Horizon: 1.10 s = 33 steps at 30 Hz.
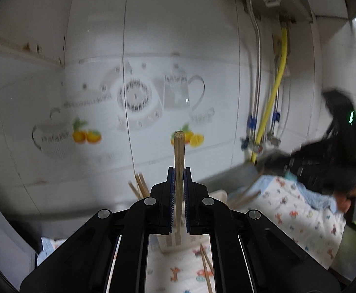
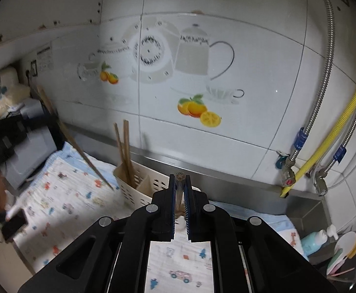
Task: Organize utensils
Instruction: 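Raise both held chopsticks upright and lower them toward the beige holder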
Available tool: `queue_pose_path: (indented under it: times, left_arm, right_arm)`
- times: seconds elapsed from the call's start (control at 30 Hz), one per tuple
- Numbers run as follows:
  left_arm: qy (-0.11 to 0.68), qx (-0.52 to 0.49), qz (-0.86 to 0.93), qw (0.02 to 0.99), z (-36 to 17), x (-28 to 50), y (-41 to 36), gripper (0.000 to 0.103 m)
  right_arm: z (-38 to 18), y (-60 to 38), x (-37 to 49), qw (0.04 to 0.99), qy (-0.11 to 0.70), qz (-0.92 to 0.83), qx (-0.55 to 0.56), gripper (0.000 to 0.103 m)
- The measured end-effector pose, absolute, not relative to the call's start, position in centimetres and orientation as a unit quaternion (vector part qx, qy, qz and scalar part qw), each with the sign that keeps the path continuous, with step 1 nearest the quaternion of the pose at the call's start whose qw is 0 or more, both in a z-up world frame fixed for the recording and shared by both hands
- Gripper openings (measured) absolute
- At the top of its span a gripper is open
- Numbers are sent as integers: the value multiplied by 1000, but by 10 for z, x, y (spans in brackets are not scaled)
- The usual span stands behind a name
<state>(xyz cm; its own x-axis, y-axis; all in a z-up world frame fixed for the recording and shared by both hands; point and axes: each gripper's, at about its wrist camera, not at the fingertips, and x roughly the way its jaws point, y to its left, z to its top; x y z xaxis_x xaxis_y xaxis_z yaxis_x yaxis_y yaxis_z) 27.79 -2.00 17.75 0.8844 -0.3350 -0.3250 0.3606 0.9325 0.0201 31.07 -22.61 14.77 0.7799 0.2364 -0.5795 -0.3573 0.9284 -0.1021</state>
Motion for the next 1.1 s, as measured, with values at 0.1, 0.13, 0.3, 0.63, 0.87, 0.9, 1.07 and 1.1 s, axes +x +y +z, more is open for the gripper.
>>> queue_pose_path:
  times: [0.1, 0.13, 0.3, 0.63, 0.87, 0.9, 1.07, 1.1]
  left_arm:
    - [142, 41, -175, 973, 190, 283, -24, 6]
    - [138, 43, -172, 974, 192, 285, -25, 6]
    - [129, 34, -161, 978, 192, 305, -31, 6]
    - [175, -2, -146, 974, 149, 347, -21, 6]
    - [213, -11, -138, 967, 116, 369, -17, 6]
    - [219, -12, -136, 966, 112, 371, -16, 6]
    - [236, -13, -132, 963, 99, 379, -14, 6]
    - [238, -11, -129, 962, 97, 380, -15, 6]
  right_arm:
    - [141, -225, 319, 934, 303, 156, -110, 6]
    - [138, -225, 322, 932, 307, 158, -109, 6]
    - [125, -223, 335, 926, 323, 159, -111, 6]
    - [102, -220, 349, 918, 342, 163, -112, 7]
    - [96, -223, 351, 919, 345, 160, -108, 7]
    - [96, -223, 352, 919, 345, 160, -108, 7]
    - [97, -225, 352, 921, 340, 159, -103, 8]
    - [98, -225, 351, 922, 339, 159, -103, 8]
